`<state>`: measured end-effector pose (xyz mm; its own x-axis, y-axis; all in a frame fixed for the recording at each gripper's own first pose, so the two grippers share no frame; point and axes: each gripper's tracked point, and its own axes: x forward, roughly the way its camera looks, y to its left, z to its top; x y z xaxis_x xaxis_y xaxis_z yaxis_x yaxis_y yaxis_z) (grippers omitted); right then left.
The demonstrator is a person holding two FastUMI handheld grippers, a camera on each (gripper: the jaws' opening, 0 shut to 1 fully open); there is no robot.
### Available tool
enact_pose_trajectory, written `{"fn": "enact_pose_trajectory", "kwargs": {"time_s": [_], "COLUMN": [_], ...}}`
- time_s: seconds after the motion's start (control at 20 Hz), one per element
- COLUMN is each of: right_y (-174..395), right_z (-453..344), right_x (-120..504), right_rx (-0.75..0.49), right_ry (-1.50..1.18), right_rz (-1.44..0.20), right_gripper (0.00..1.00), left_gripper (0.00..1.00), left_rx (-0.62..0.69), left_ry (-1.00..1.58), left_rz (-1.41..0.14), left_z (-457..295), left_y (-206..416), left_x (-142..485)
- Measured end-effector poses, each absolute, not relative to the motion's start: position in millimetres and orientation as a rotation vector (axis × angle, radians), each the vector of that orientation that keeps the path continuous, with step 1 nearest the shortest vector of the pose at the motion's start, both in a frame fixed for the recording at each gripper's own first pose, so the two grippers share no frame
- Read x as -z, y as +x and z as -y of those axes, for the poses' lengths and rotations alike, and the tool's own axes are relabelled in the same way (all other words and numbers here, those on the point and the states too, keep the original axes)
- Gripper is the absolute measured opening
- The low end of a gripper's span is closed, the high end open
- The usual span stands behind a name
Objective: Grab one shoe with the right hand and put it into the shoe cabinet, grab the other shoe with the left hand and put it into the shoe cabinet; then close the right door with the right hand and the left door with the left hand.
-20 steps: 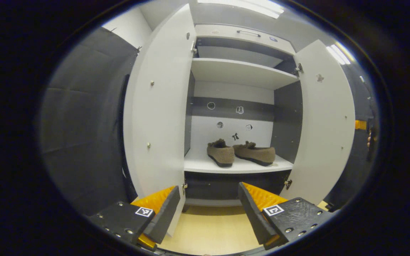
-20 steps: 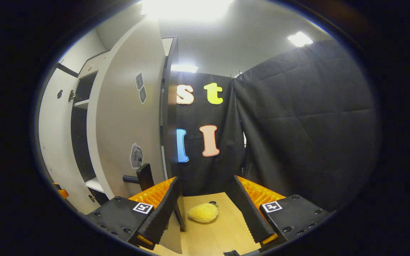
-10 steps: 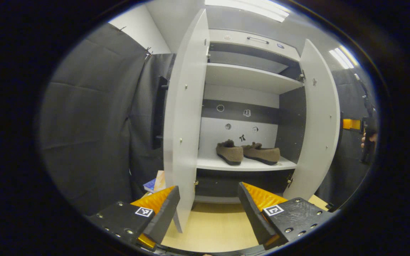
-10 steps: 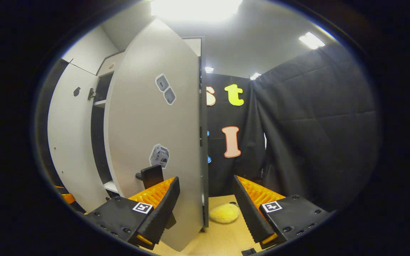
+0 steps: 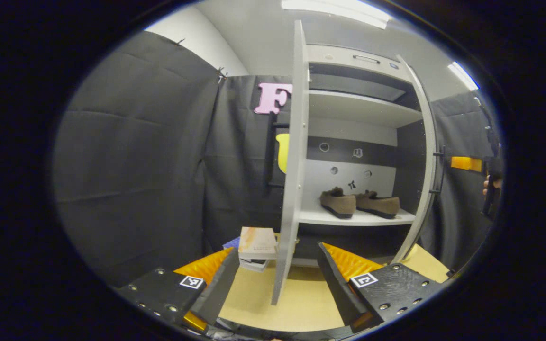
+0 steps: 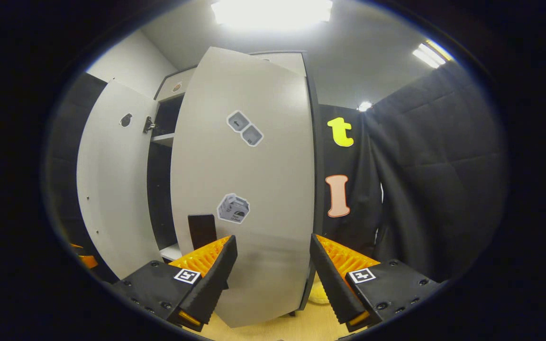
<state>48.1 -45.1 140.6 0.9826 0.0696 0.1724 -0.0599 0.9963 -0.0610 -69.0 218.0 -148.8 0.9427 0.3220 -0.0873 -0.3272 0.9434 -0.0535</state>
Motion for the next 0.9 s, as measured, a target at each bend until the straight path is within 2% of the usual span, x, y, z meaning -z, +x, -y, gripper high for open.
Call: {"fn": "enact_pose_trajectory", "kwargs": {"time_s": [0.05,0.1,0.15,0.2,0.25,0.3,0.4,0.45,0.5,0.55,0.65,0.7,0.8,0.85,0.9], "right_y": [50,50,49,48,47,46,44,43,41,40,38,38,38,40,41], "right_z": [46,47,46,46,46,48,53,56,59,60,59,58,61,60,59], "right_x": [-139,-137,-134,-132,-130,-128,-123,-123,-124,-124,-122,-118,-110,-107,-104], "right_rx": [-0.054,-0.044,-0.036,-0.031,-0.022,-0.010,0.020,0.036,0.053,0.067,0.080,0.085,0.105,0.109,0.110], "right_ry": [-0.041,-0.024,-0.004,0.011,0.016,0.008,-0.030,-0.049,-0.064,-0.072,-0.077,-0.080,-0.072,-0.062,-0.053], "right_rz": [0.171,0.169,0.166,0.162,0.159,0.153,0.132,0.128,0.129,0.133,0.130,0.121,0.102,0.100,0.099], "right_gripper": [0.98,0.98,0.98,0.98,0.96,0.96,0.96,0.92,0.96,0.96,0.96,0.96,0.93,0.97,0.97], "left_gripper": [0.95,1.00,0.95,0.95,0.89,1.00,1.00,1.00,1.00,1.00,0.88,1.00,1.00,1.00,0.95], "left_rx": [-0.338,-0.343,-0.357,-0.371,-0.384,-0.401,-0.415,-0.415,-0.411,-0.411,-0.399,-0.393,-0.372,-0.352,-0.328], "left_ry": [-0.071,-0.072,-0.069,-0.063,-0.056,-0.046,-0.017,-0.009,-0.005,-0.006,-0.012,-0.012,-0.015,-0.018,-0.019], "left_rz": [-0.077,-0.078,-0.077,-0.071,-0.062,-0.046,-0.021,-0.014,-0.005,0.008,0.043,0.063,0.101,0.119,0.133], "left_z": [-225,-232,-243,-254,-266,-277,-298,-306,-315,-324,-340,-347,-360,-361,-364], "left_y": [-71,-71,-71,-71,-70,-70,-64,-60,-55,-49,-36,-29,-16,-10,-2], "left_x": [147,145,144,140,135,129,121,116,111,106,91,81,61,52,41]}}
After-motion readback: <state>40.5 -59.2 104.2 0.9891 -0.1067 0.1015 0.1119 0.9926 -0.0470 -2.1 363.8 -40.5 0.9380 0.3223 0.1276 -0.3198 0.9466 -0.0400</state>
